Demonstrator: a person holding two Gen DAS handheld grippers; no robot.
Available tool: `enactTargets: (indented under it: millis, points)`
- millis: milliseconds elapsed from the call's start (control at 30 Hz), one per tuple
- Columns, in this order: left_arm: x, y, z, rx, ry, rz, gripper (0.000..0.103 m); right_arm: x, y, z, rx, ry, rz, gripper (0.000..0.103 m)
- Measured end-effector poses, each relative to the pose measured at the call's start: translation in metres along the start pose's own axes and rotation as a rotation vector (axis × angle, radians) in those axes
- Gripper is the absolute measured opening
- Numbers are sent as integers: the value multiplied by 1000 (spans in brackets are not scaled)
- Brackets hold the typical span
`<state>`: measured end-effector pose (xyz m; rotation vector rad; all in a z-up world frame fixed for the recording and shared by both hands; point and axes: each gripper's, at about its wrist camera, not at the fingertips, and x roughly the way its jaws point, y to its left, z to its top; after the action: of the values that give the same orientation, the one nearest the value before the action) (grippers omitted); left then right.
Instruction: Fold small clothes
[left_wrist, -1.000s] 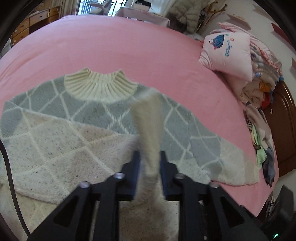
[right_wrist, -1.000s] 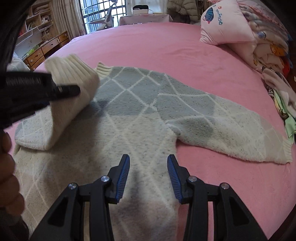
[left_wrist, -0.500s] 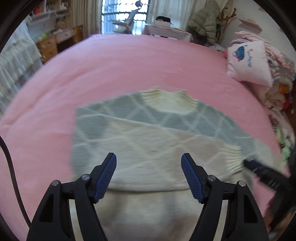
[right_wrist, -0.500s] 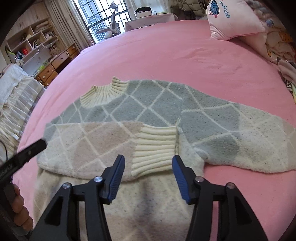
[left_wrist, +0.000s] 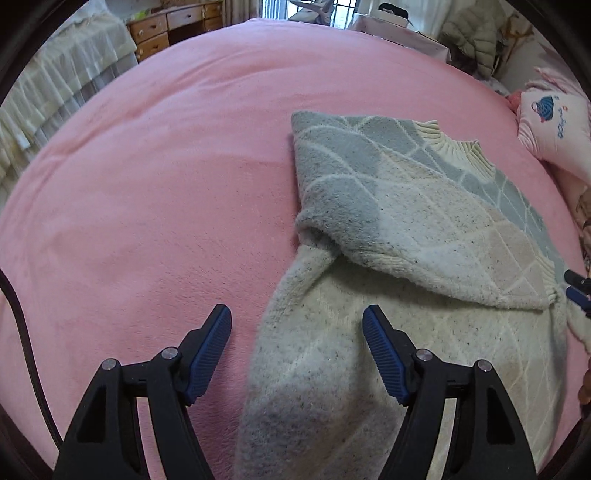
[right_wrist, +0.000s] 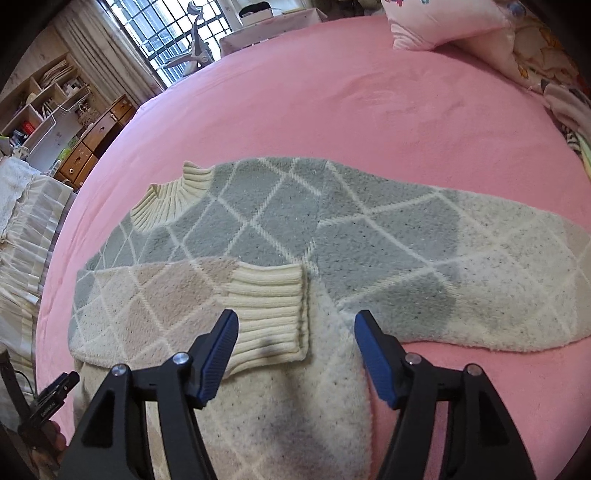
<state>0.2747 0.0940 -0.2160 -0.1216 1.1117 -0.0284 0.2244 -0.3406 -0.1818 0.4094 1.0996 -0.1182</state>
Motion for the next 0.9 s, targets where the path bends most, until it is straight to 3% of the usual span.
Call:
enactTargets:
  millis: [133,200,267,567,767,800,833,867,900]
  points:
    - [9,-6,4,-5,-2,-16,72,13,10,5,-38,8,-16,66]
    - [12,-10,7,2,-6,-8,72,19,14,7,-46,20,-9,62]
    - [15,-13,11,7,-8,-1,72,26,19,8,-57,40,15,52]
    - [33,-10,28,-57,-33,53,71,47,16,15,-26,76,-2,52]
    - [32,8,33,-155,-59,47,35,55,19,18,-40,71,-13,51]
    - [30,10,32,-165,-63,34,25,54,21,17,-53,63,-16,48]
    - [29,12,31,-178,-68,28,21,53,25,17,-74,52,-18,33]
    - [28,15,31,-196,-75,26,20,52,26,17,-83,47,-20,24]
    - [26,17,31,-212,-81,22,18,49,28,17,-90,36,-25,21]
